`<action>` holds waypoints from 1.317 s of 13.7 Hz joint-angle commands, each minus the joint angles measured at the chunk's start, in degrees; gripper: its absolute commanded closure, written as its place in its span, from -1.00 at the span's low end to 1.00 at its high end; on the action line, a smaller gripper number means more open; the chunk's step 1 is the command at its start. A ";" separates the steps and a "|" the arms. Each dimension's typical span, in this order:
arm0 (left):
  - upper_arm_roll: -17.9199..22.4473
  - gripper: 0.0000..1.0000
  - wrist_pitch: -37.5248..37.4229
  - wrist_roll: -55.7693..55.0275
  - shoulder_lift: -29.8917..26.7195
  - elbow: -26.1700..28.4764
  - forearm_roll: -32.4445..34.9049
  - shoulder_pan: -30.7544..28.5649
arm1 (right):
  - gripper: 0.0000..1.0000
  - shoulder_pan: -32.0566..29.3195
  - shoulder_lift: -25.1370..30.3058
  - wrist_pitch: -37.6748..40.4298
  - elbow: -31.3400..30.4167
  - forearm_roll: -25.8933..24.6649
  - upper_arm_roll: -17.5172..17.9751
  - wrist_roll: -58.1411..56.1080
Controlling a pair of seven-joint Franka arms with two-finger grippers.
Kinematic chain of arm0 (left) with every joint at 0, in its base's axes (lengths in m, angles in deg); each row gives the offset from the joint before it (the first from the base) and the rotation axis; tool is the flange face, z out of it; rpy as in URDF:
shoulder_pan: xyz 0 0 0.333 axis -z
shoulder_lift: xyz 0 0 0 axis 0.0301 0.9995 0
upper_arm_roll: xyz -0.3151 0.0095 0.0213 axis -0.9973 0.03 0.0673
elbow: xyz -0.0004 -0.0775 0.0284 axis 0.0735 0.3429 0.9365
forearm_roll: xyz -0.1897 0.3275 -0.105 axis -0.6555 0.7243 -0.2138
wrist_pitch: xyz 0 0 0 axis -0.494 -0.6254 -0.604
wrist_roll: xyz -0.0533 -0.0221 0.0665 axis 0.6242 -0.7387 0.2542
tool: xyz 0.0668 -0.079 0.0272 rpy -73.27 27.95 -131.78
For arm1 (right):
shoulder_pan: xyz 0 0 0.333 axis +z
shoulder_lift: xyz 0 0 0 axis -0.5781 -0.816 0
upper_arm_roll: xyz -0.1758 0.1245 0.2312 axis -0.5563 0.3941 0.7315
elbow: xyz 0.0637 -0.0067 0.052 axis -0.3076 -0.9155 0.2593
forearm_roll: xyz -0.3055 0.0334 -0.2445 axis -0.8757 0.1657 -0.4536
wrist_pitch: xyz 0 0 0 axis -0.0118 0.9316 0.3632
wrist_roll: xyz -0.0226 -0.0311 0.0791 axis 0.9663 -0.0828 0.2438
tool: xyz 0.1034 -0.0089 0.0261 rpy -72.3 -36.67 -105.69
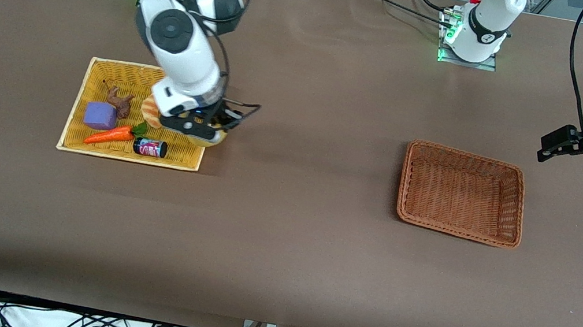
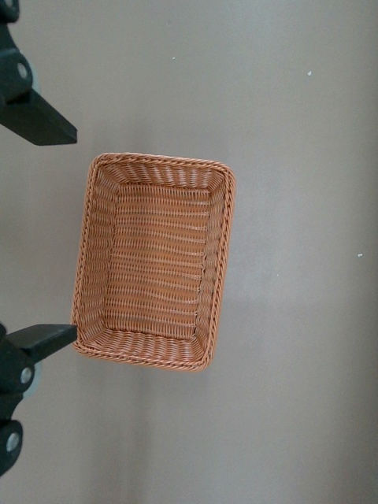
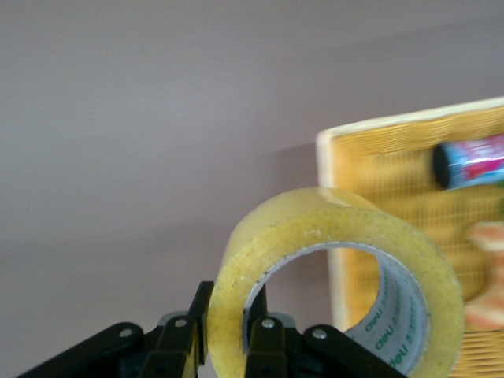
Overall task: Transfer tape with both arms
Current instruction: 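Carry the tape roll toward the basket and set it on the table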
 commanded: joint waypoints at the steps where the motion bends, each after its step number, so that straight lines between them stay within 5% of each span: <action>1: 0.08 -1.00 -0.05 0.82 -0.06 -0.39 0.30 0.10 | 1.00 6.74 -9.40 2.51 13.02 -2.74 -0.47 11.31; 7: 0.08 -1.00 -0.05 0.82 -0.06 -0.39 0.30 0.10 | 1.00 14.66 -23.65 5.06 29.21 -5.74 -0.48 29.00; 15: 0.08 -1.00 -0.31 0.73 -0.06 -0.39 0.30 0.10 | 1.00 17.93 -30.43 -0.03 30.38 -5.83 -0.56 30.08; 17: 0.08 -1.00 -0.40 0.64 -0.06 -0.39 0.21 0.10 | 0.37 17.84 -30.96 -0.04 30.20 -5.74 -0.56 29.99; 18: 0.08 -1.00 -0.40 0.64 -0.06 -0.47 0.12 0.10 | 0.21 17.84 -31.05 0.05 30.11 -5.74 -0.56 29.99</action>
